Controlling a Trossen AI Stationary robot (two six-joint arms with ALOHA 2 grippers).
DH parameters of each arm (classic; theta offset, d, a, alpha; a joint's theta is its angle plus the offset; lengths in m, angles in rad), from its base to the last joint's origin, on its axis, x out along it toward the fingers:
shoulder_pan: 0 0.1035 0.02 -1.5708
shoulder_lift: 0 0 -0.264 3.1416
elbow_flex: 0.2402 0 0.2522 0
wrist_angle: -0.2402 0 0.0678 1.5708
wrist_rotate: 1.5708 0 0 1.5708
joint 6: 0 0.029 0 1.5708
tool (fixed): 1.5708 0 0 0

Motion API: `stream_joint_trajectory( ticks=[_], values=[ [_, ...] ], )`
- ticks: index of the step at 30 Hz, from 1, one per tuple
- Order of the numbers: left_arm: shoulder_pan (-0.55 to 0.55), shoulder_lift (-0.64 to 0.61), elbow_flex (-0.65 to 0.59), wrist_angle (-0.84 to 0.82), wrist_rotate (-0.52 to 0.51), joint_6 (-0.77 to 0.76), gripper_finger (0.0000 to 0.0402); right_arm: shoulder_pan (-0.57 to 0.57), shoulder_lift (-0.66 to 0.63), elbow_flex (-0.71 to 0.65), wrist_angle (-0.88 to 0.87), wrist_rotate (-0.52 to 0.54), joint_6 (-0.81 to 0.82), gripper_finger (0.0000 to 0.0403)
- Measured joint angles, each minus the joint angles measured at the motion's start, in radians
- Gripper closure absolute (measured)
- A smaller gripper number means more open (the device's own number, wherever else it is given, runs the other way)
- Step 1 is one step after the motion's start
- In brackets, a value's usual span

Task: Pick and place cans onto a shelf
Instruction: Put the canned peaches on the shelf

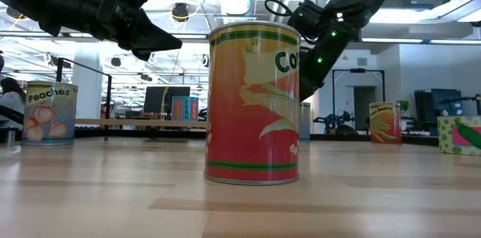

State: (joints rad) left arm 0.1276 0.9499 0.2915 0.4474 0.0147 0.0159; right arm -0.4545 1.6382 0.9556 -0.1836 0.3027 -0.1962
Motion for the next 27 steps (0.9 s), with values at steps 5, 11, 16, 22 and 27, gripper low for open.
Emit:
stream_joint_trajectory(
  ticks=[5, 11, 16, 22, 27],
  values=[
    [0.0, -0.088, 0.0, -0.052, -0.012, 0.006, 0.0401, 0.01, -0.028, 0.024, -0.064, -0.021, -0.022, 0.0392],
    [0.0, -0.216, 0.0, -0.179, -0.058, 0.029, 0.0401, 0.025, -0.117, 0.126, -0.211, -0.016, -0.012, 0.0397],
    [0.002, -0.289, 0.0, -0.251, -0.093, 0.045, 0.0401, 0.085, -0.189, 0.257, -0.277, 0.023, -0.007, 0.0398],
    [0.004, -0.324, 0.0, -0.278, -0.109, 0.053, 0.0401, 0.191, -0.225, 0.432, -0.148, 0.03, -0.049, 0.0399],
    [0.026, -0.321, 0.0, -0.279, -0.109, 0.061, 0.0401, 0.248, -0.113, 0.557, -0.069, -0.116, -0.123, 0.04]
  ],
)
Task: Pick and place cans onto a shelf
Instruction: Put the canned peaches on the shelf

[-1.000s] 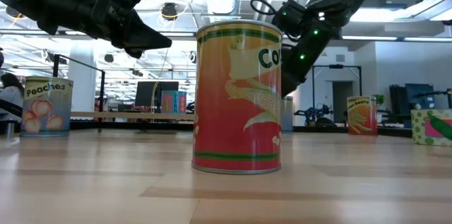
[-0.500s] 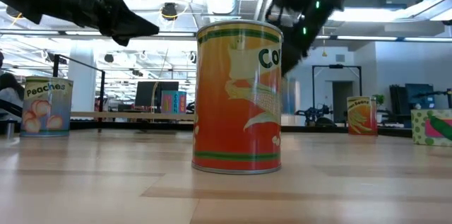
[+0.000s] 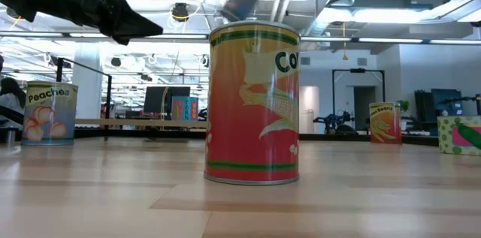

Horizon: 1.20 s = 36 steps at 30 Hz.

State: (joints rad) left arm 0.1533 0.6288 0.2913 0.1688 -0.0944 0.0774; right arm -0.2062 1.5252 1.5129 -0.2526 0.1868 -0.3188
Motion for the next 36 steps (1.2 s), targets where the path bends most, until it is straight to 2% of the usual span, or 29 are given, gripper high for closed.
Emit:
stream_joint_trajectory(
  ticks=[8, 16, 23, 36],
  values=[
    [0.019, 0.001, 0.0, -0.001, 0.0, -0.018, 0.0401, -0.005, 0.298, 0.197, -0.1, -0.03, -0.173, 0.04],
    [0.019, 0.001, 0.0, -0.003, 0.0, -0.018, 0.0401, -0.041, 0.495, 0.415, -0.297, -0.062, -0.187, 0.04],
    [0.019, 0.001, 0.0, -0.006, 0.0, -0.018, 0.0401, -0.052, 0.565, 0.462, -0.369, -0.073, -0.138, 0.04],
    [0.018, 0.001, 0.0, -0.003, 0.0, -0.029, 0.0401, -0.065, 0.565, 0.464, -0.386, -0.072, -0.004, 0.0399]
  ],
)
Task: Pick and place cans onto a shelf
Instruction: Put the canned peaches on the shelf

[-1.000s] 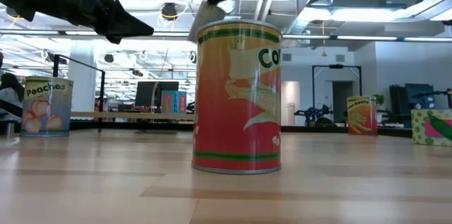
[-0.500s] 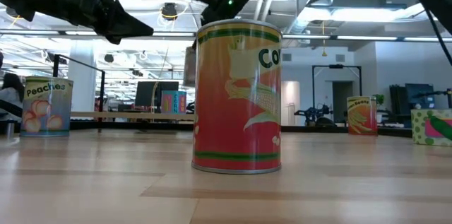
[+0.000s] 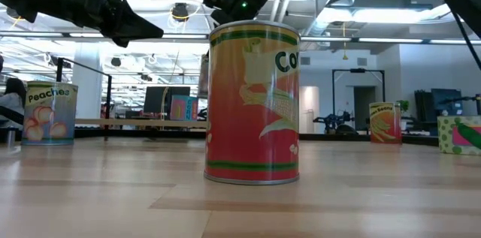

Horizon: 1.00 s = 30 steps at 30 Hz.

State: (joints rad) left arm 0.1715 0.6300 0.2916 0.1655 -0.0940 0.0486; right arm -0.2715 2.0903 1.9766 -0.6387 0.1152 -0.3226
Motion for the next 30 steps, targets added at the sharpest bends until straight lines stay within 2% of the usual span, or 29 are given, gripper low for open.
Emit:
stream_joint_trajectory(
  ticks=[7, 24, 30],
  values=[
    [0.0, 0.0, 0.0, -0.001, 0.0, 0.0, 0.0401, 0.001, -0.015, -0.001, 0.041, 0.014, 0.01, 0.0399],
    [0.0, 0.0, 0.0, 0.003, 0.0, -0.004, 0.0401, 0.0, -0.005, -0.002, 0.011, 0.016, 0.037, 0.04],
    [0.0, 0.0, 0.0, 0.004, 0.0, -0.006, 0.0401, -0.001, 0.054, -0.002, 0.021, 0.014, 0.034, 0.04]
  ],
)
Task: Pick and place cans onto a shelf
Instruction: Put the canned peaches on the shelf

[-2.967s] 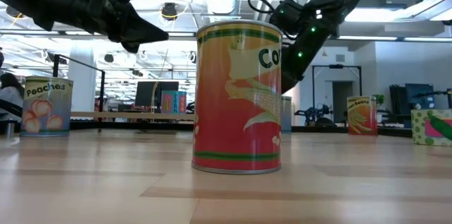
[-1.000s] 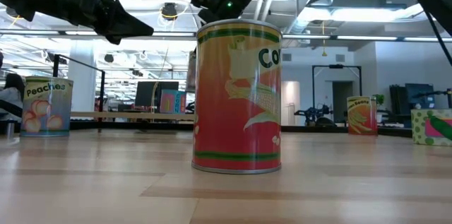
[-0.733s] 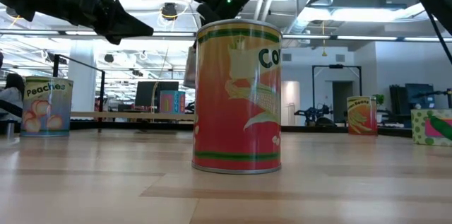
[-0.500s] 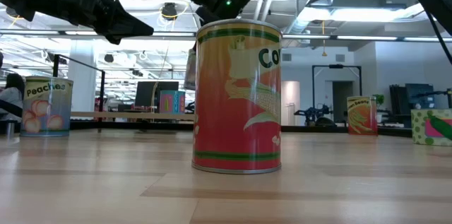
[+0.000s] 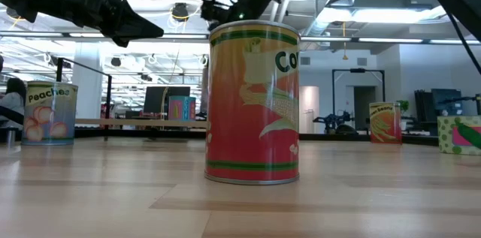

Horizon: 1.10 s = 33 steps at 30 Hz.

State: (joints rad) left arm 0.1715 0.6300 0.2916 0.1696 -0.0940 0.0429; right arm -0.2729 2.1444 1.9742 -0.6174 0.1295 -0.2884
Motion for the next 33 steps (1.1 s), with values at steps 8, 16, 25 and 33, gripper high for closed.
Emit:
stream_joint_trajectory(
  ticks=[8, 16, 25, 33],
  values=[
    [0.0, 0.0, 0.0, 0.001, 0.0, 0.0, 0.0401, -0.003, 0.005, 0.001, 0.002, 0.0, 0.003, 0.04],
    [0.0, 0.0, 0.0, 0.001, 0.001, -0.002, 0.0401, -0.012, 0.024, 0.003, -0.002, 0.0, 0.003, 0.0394],
    [0.0, 0.0, 0.0, 0.001, 0.001, -0.002, 0.0401, -0.011, 0.039, 0.001, -0.015, 0.0, 0.002, 0.0391],
    [0.0, 0.0, 0.0, 0.001, 0.001, -0.002, 0.0401, -0.01, 0.038, 0.001, -0.016, 0.0, 0.002, 0.035]
  ],
)
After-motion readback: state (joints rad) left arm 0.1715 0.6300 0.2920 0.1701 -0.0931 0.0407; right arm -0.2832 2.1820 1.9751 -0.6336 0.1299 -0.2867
